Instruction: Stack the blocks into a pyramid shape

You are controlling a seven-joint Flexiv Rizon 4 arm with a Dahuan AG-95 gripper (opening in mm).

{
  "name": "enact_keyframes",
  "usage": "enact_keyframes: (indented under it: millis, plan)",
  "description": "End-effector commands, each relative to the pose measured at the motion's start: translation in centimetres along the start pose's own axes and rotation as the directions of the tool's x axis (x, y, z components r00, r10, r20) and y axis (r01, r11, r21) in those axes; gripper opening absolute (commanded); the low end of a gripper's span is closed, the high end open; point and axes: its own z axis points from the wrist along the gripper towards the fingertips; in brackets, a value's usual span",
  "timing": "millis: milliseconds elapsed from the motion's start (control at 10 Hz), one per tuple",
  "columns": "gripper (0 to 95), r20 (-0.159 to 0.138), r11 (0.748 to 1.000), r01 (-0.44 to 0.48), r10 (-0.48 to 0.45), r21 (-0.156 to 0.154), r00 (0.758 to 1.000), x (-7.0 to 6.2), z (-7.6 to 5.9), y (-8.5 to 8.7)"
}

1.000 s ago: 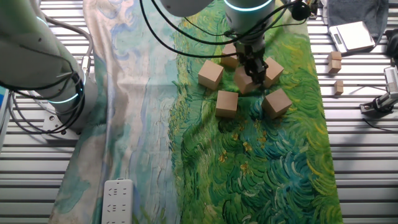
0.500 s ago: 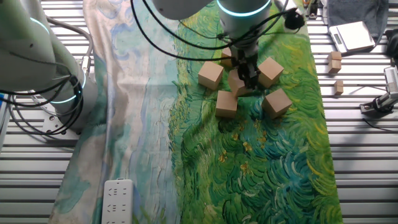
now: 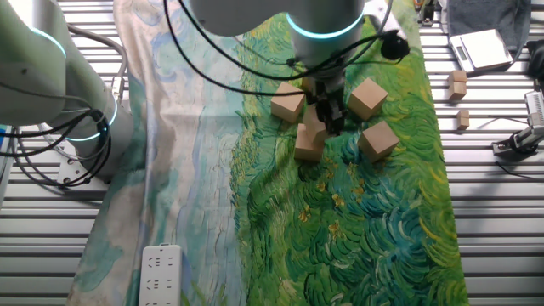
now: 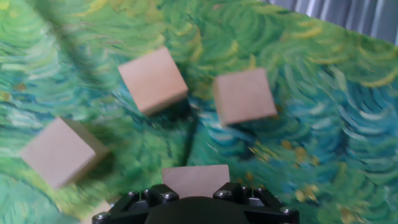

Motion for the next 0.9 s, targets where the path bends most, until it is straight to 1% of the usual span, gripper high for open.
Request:
enact_keyframes:
  millis: [100, 300, 600, 900]
  plan:
    - [0.0, -0.003, 1.000, -0.018, 0.018, -0.012, 1.000, 0.3, 0.1, 0.0]
    - [0.0, -0.004, 0.999, -0.039, 0.039, -0.008, 0.999, 0.7, 0.0, -0.1]
    - [0.0, -0.002, 0.997, -0.078, 0.078, 0.000, 0.997, 1.3, -0.2, -0.7]
    - [0.0, 0.005, 0.992, -0.122, 0.122, -0.005, 0.992, 1.6, 0.3, -1.0]
